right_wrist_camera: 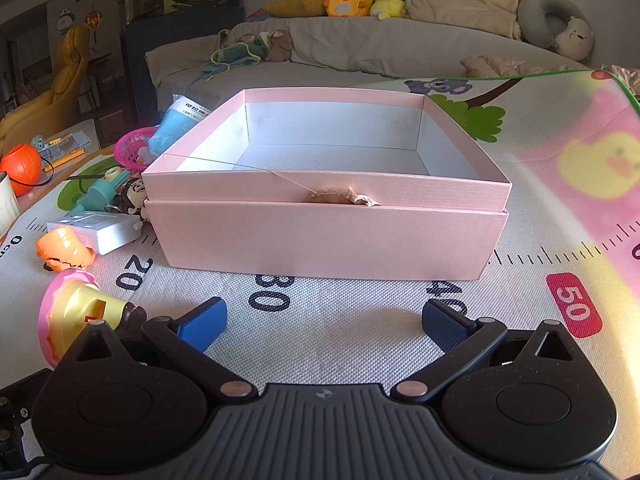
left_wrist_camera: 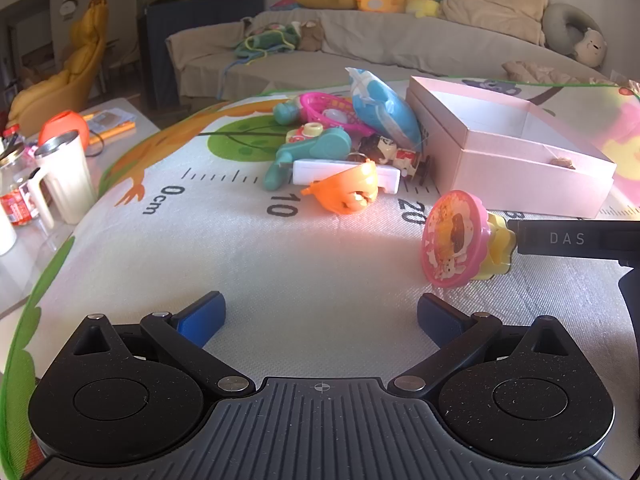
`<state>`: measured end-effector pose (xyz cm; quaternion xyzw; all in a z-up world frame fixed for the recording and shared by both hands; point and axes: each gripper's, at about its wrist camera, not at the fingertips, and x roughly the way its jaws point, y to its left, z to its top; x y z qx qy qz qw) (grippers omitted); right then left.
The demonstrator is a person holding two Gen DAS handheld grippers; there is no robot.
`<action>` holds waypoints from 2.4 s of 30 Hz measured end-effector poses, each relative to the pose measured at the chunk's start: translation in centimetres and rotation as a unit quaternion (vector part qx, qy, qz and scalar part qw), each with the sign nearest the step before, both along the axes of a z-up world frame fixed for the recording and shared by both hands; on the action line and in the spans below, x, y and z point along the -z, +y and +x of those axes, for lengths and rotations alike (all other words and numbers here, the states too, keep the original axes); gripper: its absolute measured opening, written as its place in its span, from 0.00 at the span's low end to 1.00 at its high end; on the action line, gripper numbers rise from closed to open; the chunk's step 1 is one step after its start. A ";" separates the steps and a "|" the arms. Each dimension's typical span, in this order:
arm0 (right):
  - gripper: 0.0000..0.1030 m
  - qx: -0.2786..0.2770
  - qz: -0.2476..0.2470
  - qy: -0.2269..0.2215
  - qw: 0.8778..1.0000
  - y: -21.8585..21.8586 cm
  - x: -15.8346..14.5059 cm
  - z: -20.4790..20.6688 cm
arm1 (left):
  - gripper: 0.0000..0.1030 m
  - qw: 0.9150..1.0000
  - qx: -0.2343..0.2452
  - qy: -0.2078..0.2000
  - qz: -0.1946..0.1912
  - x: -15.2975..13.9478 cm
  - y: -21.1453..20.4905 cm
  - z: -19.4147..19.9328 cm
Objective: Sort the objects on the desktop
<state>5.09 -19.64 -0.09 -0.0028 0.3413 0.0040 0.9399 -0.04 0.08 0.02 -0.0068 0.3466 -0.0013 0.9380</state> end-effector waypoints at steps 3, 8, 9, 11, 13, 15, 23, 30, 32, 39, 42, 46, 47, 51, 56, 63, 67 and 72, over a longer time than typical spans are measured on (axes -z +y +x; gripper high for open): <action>1.00 0.000 0.000 0.000 1.000 0.0 0.0 0.0 | 1.00 1.000 0.000 0.000 0.000 0.0 0.0 0.0; 1.00 0.000 0.000 0.000 1.000 0.0 0.0 0.0 | 1.00 1.000 0.000 0.000 0.000 0.0 0.0 0.0; 1.00 0.000 0.000 0.000 1.000 0.0 0.0 0.0 | 1.00 1.000 0.000 0.000 0.000 0.0 0.0 0.0; 1.00 0.000 0.000 0.000 1.000 0.0 0.0 0.0 | 1.00 1.000 0.000 0.000 0.000 0.0 0.0 0.0; 1.00 0.000 0.000 0.000 1.000 0.0 0.0 0.0 | 1.00 1.000 0.000 0.000 0.000 0.0 0.0 0.0; 1.00 0.000 0.000 0.000 1.000 0.0 0.0 0.0 | 1.00 1.000 0.000 0.000 0.000 0.0 0.0 0.0; 1.00 0.000 0.000 0.000 1.000 0.0 0.0 0.0 | 1.00 1.000 0.000 0.000 0.000 0.0 0.0 0.0; 1.00 0.000 0.000 0.000 1.000 0.0 0.0 0.0 | 1.00 1.000 0.000 0.000 0.000 0.0 0.0 0.0; 1.00 0.000 0.000 0.000 1.000 0.0 0.0 0.0 | 1.00 1.000 0.000 0.000 0.000 0.0 0.0 0.0; 1.00 0.000 0.000 0.000 1.000 0.1 0.0 0.0 | 1.00 1.000 0.000 0.002 0.001 -0.2 -0.2 -0.1; 1.00 0.000 0.001 -0.001 1.000 0.0 0.0 -0.1 | 1.00 1.000 0.001 0.005 0.003 -0.2 -0.4 -0.3; 1.00 0.000 -0.001 0.000 1.000 -0.1 0.0 -0.1 | 1.00 1.000 0.004 0.009 0.004 -0.2 -0.3 0.1; 1.00 0.000 0.000 -0.001 1.000 -0.1 0.0 -0.1 | 1.00 1.000 0.005 0.010 0.004 -0.2 -0.2 0.2; 1.00 0.000 0.000 0.001 1.000 -0.2 -0.3 -0.4 | 1.00 1.000 0.012 0.020 0.008 -0.2 -0.1 0.4; 1.00 -0.026 0.000 0.033 0.999 -0.2 -0.5 -2.4 | 1.00 0.999 0.034 0.024 0.007 -0.3 0.2 0.6; 1.00 -0.050 0.002 0.038 0.998 -1.3 -1.0 -6.8 | 1.00 0.995 0.094 0.000 -0.032 -2.0 -0.7 0.4; 1.00 -0.050 0.000 0.045 0.998 -1.3 -1.1 -7.4 | 1.00 0.994 0.106 -0.021 -0.020 -3.5 -2.0 0.9; 1.00 -0.066 -0.002 0.056 0.996 -1.2 -1.4 -7.1 | 1.00 0.999 0.034 -0.036 0.012 -4.6 0.6 1.1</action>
